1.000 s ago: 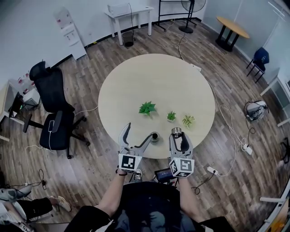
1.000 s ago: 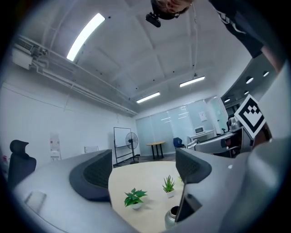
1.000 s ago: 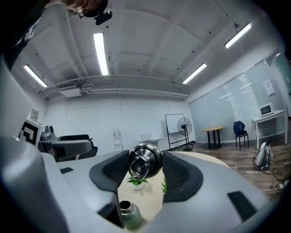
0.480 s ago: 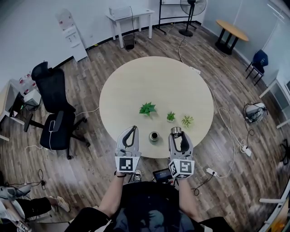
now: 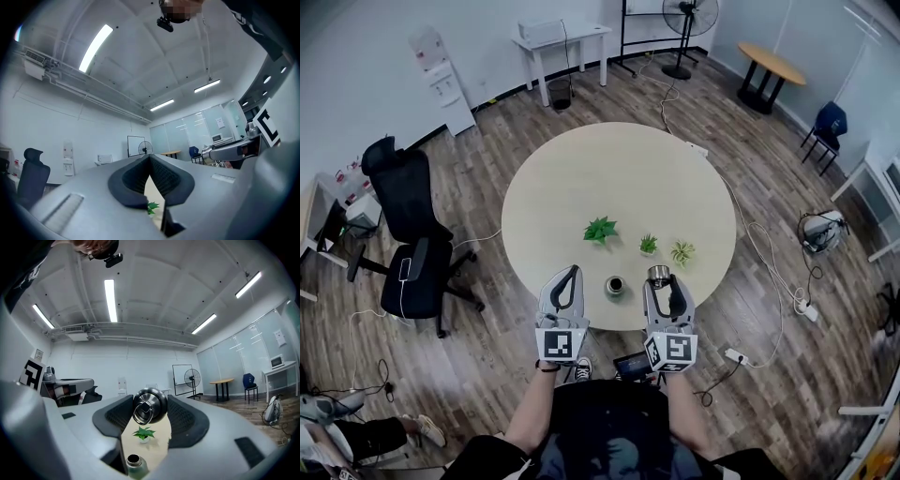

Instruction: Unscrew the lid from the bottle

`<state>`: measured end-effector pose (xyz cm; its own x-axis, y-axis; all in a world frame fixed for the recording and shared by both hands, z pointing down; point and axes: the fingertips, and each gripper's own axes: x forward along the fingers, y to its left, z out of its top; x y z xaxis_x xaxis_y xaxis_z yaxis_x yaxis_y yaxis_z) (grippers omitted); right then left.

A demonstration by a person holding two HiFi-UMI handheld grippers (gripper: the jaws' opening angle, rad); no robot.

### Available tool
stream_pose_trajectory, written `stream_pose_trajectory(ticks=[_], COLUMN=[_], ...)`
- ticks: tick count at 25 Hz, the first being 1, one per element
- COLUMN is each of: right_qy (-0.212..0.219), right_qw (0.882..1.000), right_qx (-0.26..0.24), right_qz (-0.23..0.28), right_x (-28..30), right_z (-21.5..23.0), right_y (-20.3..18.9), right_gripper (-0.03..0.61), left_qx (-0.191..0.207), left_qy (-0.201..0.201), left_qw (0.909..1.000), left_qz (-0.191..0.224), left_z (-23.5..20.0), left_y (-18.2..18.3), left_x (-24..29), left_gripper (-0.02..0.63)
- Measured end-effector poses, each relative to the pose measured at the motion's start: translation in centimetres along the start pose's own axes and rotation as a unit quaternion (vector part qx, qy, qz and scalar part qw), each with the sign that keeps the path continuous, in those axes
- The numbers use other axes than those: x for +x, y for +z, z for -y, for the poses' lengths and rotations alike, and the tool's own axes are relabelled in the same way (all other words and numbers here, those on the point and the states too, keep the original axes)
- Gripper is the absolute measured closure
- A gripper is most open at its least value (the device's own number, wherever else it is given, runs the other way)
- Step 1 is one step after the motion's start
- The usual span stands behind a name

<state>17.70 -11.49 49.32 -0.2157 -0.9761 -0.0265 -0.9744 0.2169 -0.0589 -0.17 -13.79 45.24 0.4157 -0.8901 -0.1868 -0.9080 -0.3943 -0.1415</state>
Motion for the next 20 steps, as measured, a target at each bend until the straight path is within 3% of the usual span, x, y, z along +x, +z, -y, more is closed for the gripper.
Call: stream_pose_trajectory(ticks=[7, 14, 20], right_qy=[0.001, 0.001, 0.003], right_qw=[1.000, 1.000, 1.000], right_qx=[-0.002, -0.006, -0.009], right_qz=[0.007, 0.006, 0.008], right_x=[-0.25, -0.42, -0.37], right_z=[-0.19, -0.42, -0.55], right_y=[0.72, 0.93, 1.03], right_gripper=[0.347, 0.347, 0.347], left_qx=[-0.015, 0.008, -0.004], left_qy=[0.000, -0.009, -0.007], left_qw=[0.9998, 0.9999, 0.9999], left_qz=[-0.011, -0.003, -0.010], left_z=[0.21, 0.45, 0.29], left_y=[0.08, 0.47, 0.12], left_x=[-0.26, -0.32, -0.32], left_gripper=[0.612, 0.613, 0.614])
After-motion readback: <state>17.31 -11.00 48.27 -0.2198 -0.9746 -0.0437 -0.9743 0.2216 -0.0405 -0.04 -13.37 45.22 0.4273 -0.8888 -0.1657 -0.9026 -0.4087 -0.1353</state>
